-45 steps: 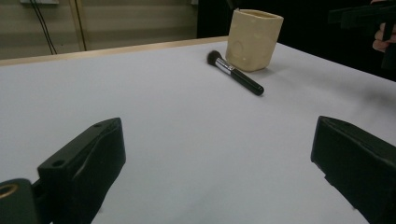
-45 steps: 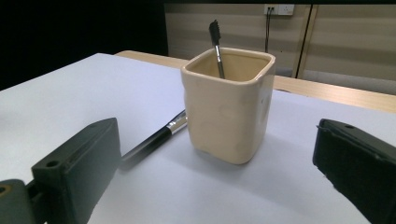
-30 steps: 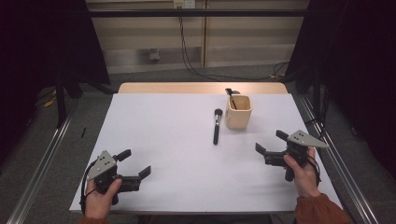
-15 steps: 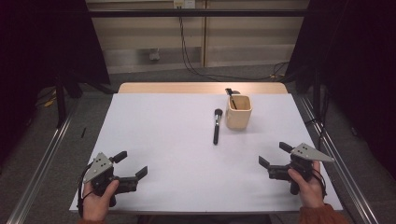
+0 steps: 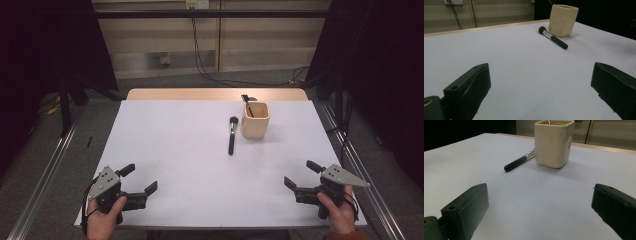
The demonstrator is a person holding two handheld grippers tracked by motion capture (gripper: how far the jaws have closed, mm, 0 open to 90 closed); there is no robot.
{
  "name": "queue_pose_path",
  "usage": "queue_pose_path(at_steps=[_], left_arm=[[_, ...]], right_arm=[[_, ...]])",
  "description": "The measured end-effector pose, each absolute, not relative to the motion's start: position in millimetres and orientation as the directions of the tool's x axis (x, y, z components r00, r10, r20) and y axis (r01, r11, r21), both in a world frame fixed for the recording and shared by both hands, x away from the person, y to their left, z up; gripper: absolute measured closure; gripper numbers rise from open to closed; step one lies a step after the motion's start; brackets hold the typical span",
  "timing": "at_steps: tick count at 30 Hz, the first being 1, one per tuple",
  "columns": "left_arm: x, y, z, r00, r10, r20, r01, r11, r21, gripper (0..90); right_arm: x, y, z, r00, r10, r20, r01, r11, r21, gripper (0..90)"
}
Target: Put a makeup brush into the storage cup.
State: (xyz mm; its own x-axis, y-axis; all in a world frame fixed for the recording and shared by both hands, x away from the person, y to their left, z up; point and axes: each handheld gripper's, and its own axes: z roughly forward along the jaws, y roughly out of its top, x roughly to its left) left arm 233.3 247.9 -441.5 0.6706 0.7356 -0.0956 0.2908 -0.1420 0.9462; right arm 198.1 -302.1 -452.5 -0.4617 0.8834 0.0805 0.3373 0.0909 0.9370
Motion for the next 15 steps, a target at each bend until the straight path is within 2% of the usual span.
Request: queue_pose_path(at_steps=[15], left_arm=[[238.7, 247.7, -443.4, 0.674, 0.733, -0.093, 0.288, -0.145, 0.946, 2.7]], right_arm=[[204.5, -297.6, -451.8, -0.453, 0.887, 0.092, 0.338, 0.076, 0.938, 0.4]])
